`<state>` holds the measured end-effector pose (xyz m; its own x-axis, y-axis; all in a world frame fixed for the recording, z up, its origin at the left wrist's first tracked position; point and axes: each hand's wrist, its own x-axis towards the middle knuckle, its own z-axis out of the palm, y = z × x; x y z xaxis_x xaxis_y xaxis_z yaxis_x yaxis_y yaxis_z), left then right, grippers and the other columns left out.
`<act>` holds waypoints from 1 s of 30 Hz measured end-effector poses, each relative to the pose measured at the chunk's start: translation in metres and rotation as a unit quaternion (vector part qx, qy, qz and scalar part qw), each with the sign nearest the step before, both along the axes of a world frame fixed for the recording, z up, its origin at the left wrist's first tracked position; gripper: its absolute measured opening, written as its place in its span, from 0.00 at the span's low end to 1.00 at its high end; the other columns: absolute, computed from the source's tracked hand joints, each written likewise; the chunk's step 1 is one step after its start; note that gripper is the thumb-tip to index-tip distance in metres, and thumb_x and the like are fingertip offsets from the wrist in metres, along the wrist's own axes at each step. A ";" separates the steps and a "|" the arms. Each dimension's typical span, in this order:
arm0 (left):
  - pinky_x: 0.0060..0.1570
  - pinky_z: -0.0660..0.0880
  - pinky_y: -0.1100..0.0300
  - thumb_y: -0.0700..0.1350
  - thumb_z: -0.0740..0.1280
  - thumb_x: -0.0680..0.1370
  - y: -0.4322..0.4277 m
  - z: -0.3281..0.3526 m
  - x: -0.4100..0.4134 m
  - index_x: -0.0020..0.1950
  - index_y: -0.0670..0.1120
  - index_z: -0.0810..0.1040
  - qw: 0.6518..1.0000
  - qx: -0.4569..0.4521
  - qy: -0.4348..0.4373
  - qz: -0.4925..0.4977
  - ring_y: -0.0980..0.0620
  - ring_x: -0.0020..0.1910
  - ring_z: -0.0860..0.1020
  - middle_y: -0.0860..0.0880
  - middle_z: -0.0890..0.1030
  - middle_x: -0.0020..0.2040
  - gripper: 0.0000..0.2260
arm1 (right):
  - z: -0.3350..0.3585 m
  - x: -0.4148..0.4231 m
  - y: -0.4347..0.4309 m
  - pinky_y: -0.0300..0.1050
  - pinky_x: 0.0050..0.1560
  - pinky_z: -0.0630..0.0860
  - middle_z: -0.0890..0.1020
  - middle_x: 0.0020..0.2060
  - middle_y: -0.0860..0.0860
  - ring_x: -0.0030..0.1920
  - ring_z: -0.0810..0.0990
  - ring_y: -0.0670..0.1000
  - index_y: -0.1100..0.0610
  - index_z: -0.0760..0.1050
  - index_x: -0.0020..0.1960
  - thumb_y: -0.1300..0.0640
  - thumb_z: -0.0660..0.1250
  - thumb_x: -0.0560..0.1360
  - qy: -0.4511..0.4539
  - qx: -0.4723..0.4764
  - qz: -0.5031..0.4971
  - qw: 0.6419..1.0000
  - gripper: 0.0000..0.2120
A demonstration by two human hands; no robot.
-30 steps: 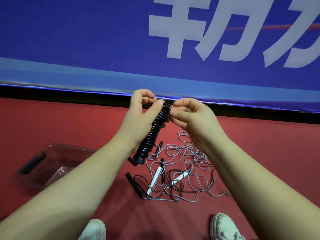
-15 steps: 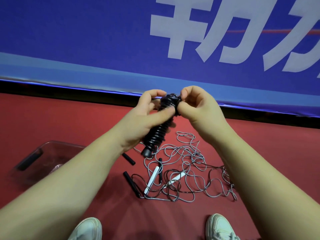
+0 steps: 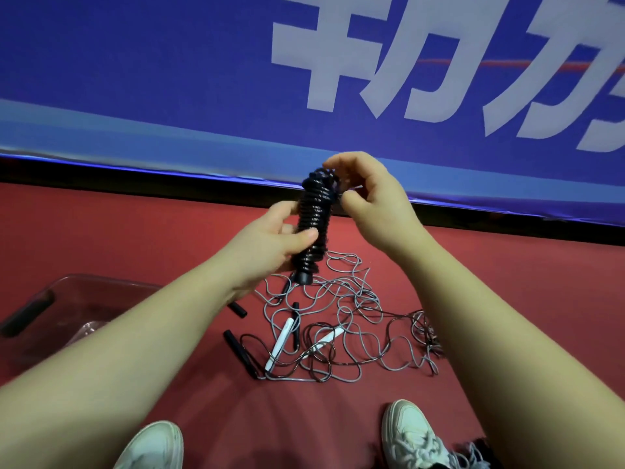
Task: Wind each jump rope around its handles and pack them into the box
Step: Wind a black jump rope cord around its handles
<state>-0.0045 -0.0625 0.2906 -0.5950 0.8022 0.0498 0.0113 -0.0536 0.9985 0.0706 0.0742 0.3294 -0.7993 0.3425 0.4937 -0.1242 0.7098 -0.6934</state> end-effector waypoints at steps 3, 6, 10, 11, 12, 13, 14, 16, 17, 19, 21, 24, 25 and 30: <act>0.40 0.77 0.57 0.36 0.61 0.79 -0.003 0.006 -0.002 0.60 0.49 0.72 0.998 0.026 -0.056 0.005 0.53 0.37 0.81 0.47 0.79 0.46 0.13 | 0.004 0.011 0.005 0.22 0.47 0.66 0.74 0.53 0.48 0.46 0.72 0.38 0.53 0.72 0.60 0.69 0.57 0.75 -0.025 0.047 -0.029 0.998 0.18; 0.38 0.78 0.56 0.36 0.61 0.79 -0.006 0.011 0.004 0.59 0.47 0.74 0.995 0.029 -0.091 0.009 0.53 0.38 0.81 0.48 0.79 0.44 0.12 | 0.004 0.021 0.005 0.27 0.43 0.70 0.75 0.52 0.47 0.45 0.76 0.48 0.53 0.70 0.63 0.64 0.57 0.77 -0.048 0.012 -0.055 0.997 0.17; 0.38 0.78 0.58 0.35 0.62 0.78 -0.009 0.022 0.019 0.56 0.45 0.76 0.994 0.011 -0.109 0.014 0.54 0.35 0.82 0.49 0.82 0.40 0.09 | 0.008 0.037 -0.002 0.49 0.54 0.79 0.78 0.45 0.46 0.46 0.81 0.51 0.54 0.70 0.64 0.59 0.61 0.79 -0.094 -0.129 -0.050 0.986 0.14; 0.39 0.77 0.60 0.36 0.63 0.78 -0.009 0.026 0.025 0.54 0.45 0.76 0.995 0.004 -0.098 0.014 0.55 0.34 0.82 0.49 0.82 0.39 0.08 | 0.010 0.044 -0.004 0.49 0.54 0.79 0.79 0.45 0.47 0.45 0.81 0.49 0.56 0.70 0.64 0.60 0.61 0.79 -0.104 -0.142 -0.043 0.983 0.14; 0.40 0.77 0.62 0.36 0.62 0.79 -0.009 0.030 0.032 0.53 0.45 0.76 0.996 -0.002 -0.085 0.009 0.57 0.31 0.81 0.50 0.82 0.37 0.07 | 0.012 0.051 -0.007 0.47 0.53 0.79 0.80 0.45 0.49 0.44 0.81 0.48 0.57 0.70 0.65 0.61 0.62 0.78 -0.112 -0.148 -0.035 0.982 0.15; 0.40 0.76 0.64 0.36 0.61 0.79 -0.008 0.033 0.040 0.53 0.43 0.76 0.997 -0.007 -0.071 -0.002 0.59 0.28 0.79 0.51 0.81 0.32 0.06 | 0.015 0.059 -0.010 0.46 0.52 0.79 0.80 0.46 0.51 0.43 0.81 0.47 0.58 0.70 0.65 0.62 0.62 0.78 -0.117 -0.150 -0.028 0.981 0.15; 0.43 0.76 0.64 0.36 0.60 0.80 -0.007 0.036 0.049 0.55 0.41 0.75 0.998 -0.011 -0.065 -0.013 0.61 0.24 0.76 0.51 0.78 0.25 0.07 | 0.017 0.068 -0.012 0.45 0.51 0.78 0.80 0.46 0.51 0.43 0.81 0.47 0.58 0.70 0.66 0.63 0.62 0.78 -0.121 -0.152 -0.025 0.981 0.16; 0.54 0.74 0.58 0.35 0.58 0.80 -0.004 0.040 0.066 0.59 0.37 0.73 0.997 -0.016 -0.078 -0.022 0.60 0.19 0.74 0.50 0.73 0.18 0.09 | 0.023 0.084 -0.015 0.44 0.51 0.78 0.80 0.45 0.50 0.45 0.80 0.48 0.59 0.69 0.67 0.63 0.63 0.78 -0.127 -0.150 -0.028 0.980 0.17; 0.57 0.73 0.55 0.35 0.58 0.80 -0.001 0.041 0.073 0.59 0.36 0.72 0.995 -0.016 -0.090 -0.026 0.60 0.19 0.74 0.50 0.72 0.18 0.08 | 0.026 0.091 -0.015 0.44 0.51 0.78 0.80 0.44 0.49 0.46 0.80 0.49 0.59 0.69 0.67 0.63 0.63 0.78 -0.133 -0.146 -0.033 0.980 0.17; 0.56 0.75 0.54 0.35 0.60 0.80 0.007 0.041 0.083 0.53 0.38 0.74 0.993 -0.014 -0.112 -0.023 0.60 0.22 0.77 0.50 0.77 0.24 0.05 | 0.029 0.105 -0.010 0.46 0.52 0.77 0.80 0.44 0.49 0.47 0.80 0.50 0.59 0.70 0.66 0.64 0.62 0.78 -0.148 -0.140 -0.043 0.978 0.17; 0.51 0.77 0.56 0.35 0.62 0.79 0.018 0.037 0.093 0.47 0.40 0.74 0.992 -0.017 -0.124 -0.012 0.59 0.26 0.79 0.50 0.79 0.30 0.03 | 0.027 0.119 -0.002 0.47 0.52 0.77 0.80 0.46 0.52 0.46 0.79 0.51 0.60 0.71 0.65 0.65 0.62 0.77 -0.153 -0.151 -0.052 0.975 0.17; 0.52 0.77 0.56 0.34 0.62 0.79 0.041 0.023 0.113 0.48 0.40 0.74 0.987 -0.022 -0.152 -0.036 0.58 0.27 0.79 0.50 0.80 0.29 0.03 | 0.013 0.140 0.016 0.44 0.45 0.78 0.79 0.44 0.56 0.39 0.77 0.51 0.62 0.72 0.60 0.67 0.62 0.76 -0.146 -0.175 -0.084 0.970 0.12; 0.52 0.78 0.57 0.34 0.62 0.79 0.050 0.016 0.121 0.47 0.41 0.75 0.985 -0.029 -0.164 -0.039 0.57 0.30 0.80 0.49 0.81 0.32 0.03 | 0.006 0.146 0.023 0.42 0.42 0.77 0.79 0.41 0.56 0.37 0.76 0.51 0.63 0.72 0.59 0.66 0.63 0.76 -0.143 -0.175 -0.104 0.969 0.11; 0.44 0.77 0.63 0.35 0.64 0.77 0.096 -0.043 0.154 0.45 0.43 0.75 0.971 -0.085 -0.223 -0.028 0.54 0.40 0.78 0.47 0.80 0.40 0.05 | -0.051 0.169 0.069 0.40 0.37 0.77 0.76 0.40 0.53 0.36 0.76 0.49 0.58 0.72 0.60 0.61 0.69 0.74 -0.192 -0.179 -0.169 0.950 0.15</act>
<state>0.1497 0.0335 0.2472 -0.4818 0.8082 -0.3385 -0.4228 0.1240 0.8977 0.2396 0.1432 0.2786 -0.7113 0.7028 -0.0086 0.3798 0.3740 -0.8461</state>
